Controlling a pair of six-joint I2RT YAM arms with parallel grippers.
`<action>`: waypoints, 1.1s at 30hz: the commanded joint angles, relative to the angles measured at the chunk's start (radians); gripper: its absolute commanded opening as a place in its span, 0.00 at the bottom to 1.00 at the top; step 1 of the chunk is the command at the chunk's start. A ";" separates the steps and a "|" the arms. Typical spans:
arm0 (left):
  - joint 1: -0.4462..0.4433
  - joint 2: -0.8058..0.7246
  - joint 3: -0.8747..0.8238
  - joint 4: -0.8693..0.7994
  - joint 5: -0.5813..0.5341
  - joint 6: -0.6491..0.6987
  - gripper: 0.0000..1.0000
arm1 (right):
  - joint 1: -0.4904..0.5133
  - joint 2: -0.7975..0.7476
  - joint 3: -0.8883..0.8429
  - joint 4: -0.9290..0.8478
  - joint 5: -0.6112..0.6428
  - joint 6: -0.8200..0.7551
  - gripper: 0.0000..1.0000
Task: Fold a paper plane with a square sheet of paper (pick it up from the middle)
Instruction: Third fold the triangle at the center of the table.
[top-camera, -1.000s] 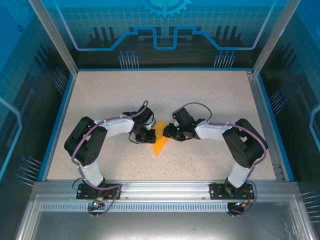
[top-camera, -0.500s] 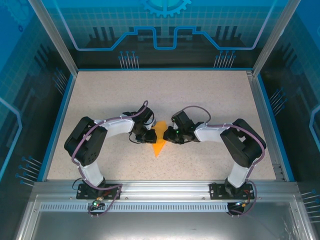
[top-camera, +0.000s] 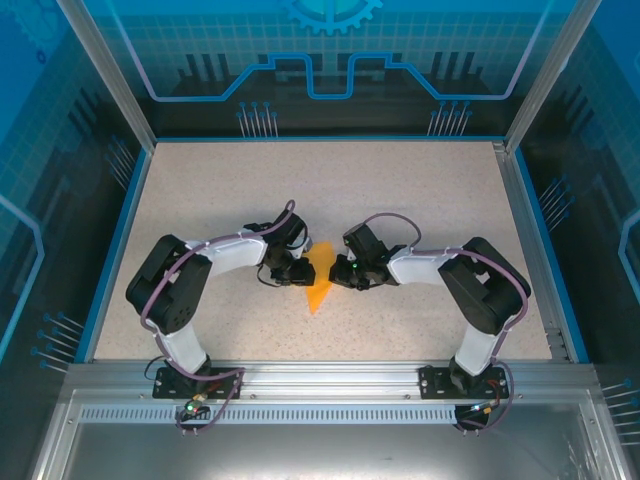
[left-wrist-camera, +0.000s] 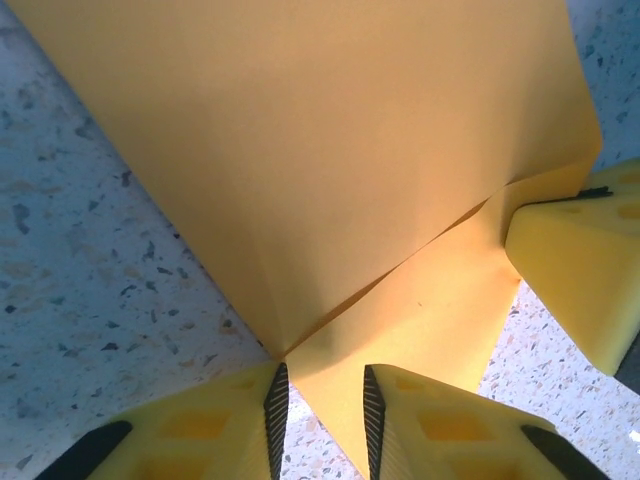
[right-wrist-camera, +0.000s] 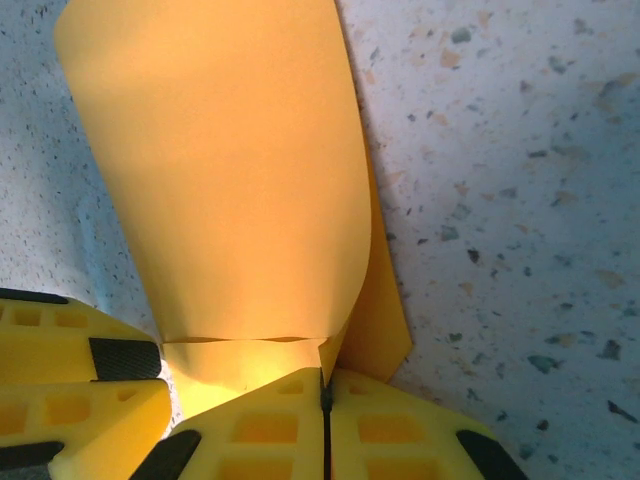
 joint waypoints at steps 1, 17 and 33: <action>0.003 -0.037 -0.019 -0.025 -0.017 -0.014 0.31 | 0.010 0.017 -0.011 -0.024 0.012 -0.016 0.07; 0.003 0.034 -0.033 0.002 -0.027 -0.019 0.19 | 0.009 0.005 -0.018 0.016 -0.012 -0.009 0.15; -0.003 0.084 -0.018 0.018 -0.024 -0.015 0.17 | 0.076 -0.038 0.002 0.014 -0.007 0.013 0.23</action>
